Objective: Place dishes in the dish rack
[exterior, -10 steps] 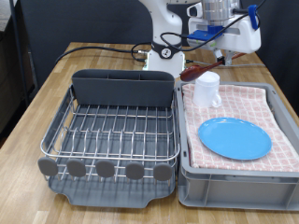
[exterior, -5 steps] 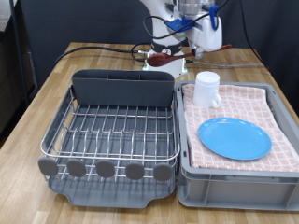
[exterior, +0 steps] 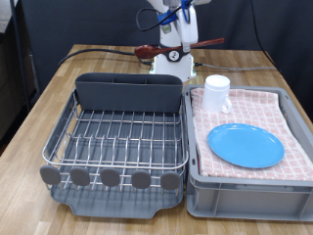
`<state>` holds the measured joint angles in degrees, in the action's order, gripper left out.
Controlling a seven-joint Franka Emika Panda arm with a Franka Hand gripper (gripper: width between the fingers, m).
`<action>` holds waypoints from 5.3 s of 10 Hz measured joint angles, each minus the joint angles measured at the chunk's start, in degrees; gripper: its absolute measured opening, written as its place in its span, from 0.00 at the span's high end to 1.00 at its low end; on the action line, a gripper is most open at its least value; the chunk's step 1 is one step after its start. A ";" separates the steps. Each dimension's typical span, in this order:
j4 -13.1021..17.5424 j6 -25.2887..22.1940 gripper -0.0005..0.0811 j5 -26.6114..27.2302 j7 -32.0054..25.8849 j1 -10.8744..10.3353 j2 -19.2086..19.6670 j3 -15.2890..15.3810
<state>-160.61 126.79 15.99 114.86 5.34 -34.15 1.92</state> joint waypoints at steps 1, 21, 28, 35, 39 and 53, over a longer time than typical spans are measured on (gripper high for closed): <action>-0.61 -1.85 0.91 0.88 -2.91 0.02 -1.34 -2.91; -0.25 -4.30 0.91 16.60 -35.65 -7.61 12.00 -30.54; 0.62 1.29 0.37 11.38 -35.58 -6.85 13.85 -31.17; 0.99 12.77 0.01 -14.27 -0.63 0.51 7.11 -4.69; 4.77 4.30 0.01 -16.14 4.17 -0.36 0.82 1.17; 19.99 4.11 0.01 -11.15 -9.49 -12.09 13.32 2.39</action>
<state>-140.62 130.89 4.84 105.37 -6.75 -20.82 4.31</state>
